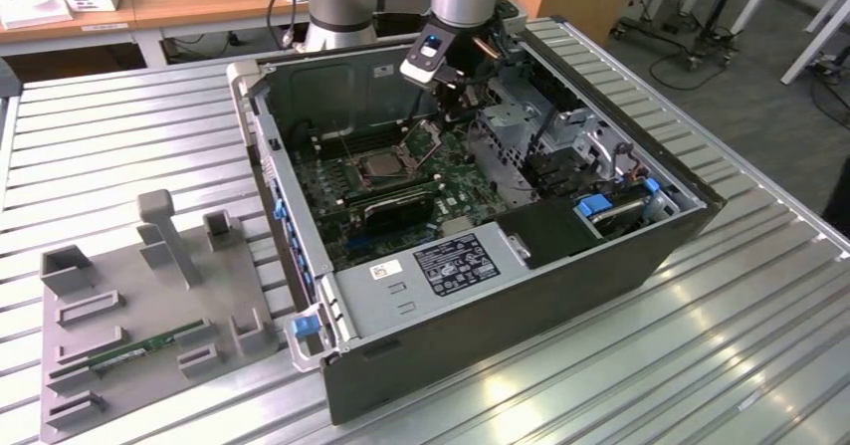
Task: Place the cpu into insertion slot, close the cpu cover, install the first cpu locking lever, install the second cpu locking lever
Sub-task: 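Close the cpu cover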
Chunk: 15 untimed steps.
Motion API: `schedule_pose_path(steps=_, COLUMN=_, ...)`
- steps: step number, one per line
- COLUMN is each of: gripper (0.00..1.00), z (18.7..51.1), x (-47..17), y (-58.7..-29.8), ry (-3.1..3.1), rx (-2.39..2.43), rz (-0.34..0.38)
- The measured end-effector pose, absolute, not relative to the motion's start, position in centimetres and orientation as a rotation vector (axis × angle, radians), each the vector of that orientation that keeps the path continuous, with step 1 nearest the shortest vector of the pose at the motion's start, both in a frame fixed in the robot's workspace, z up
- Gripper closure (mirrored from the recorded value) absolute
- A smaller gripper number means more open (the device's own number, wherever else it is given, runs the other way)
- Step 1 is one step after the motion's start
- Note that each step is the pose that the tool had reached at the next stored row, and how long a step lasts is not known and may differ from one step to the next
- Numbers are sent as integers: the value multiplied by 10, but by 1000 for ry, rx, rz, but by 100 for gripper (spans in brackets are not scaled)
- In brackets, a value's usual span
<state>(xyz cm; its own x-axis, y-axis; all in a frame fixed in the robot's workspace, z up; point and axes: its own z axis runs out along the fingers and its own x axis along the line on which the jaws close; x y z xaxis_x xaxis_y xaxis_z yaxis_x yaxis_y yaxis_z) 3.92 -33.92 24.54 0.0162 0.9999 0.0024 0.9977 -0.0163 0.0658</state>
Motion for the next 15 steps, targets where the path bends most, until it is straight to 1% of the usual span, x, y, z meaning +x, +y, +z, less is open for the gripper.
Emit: schedule_pose_path(steps=15, gripper=89, z=245, x=34, y=-339, ry=2171, rx=2206, rz=74)
